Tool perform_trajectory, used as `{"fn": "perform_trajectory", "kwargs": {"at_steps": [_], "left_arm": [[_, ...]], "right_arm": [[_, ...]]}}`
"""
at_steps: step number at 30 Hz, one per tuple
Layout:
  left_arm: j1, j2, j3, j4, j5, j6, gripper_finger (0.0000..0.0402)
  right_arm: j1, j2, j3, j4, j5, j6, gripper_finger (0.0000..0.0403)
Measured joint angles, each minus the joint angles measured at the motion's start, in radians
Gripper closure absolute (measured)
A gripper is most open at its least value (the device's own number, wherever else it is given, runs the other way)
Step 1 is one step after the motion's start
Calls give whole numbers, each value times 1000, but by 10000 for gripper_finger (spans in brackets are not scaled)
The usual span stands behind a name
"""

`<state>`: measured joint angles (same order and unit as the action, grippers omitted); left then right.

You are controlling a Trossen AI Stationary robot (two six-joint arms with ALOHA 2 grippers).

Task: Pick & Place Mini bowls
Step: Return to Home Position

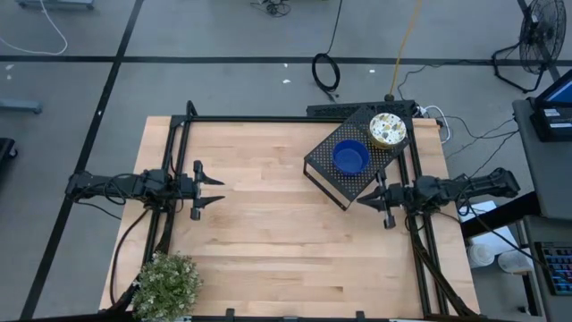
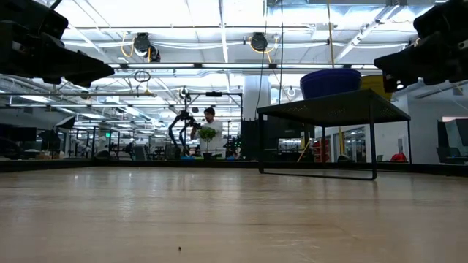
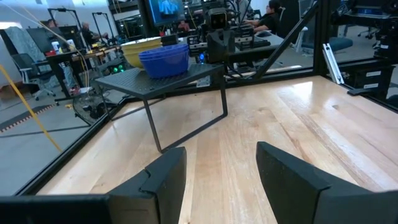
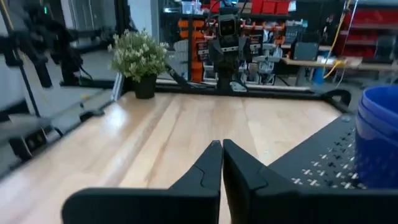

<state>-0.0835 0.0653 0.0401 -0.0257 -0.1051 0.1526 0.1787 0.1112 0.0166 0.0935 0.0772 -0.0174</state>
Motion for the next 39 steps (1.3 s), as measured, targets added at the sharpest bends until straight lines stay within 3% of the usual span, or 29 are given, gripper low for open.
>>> {"fn": "perform_trajectory", "kwargs": {"at_steps": [8,39], "left_arm": [[0,0,0,0,0,0,204],[0,0,0,0,0,0,204]], "right_arm": [[0,0,-1,2,0,215,399],[0,0,-2,2,0,215,399]]}}
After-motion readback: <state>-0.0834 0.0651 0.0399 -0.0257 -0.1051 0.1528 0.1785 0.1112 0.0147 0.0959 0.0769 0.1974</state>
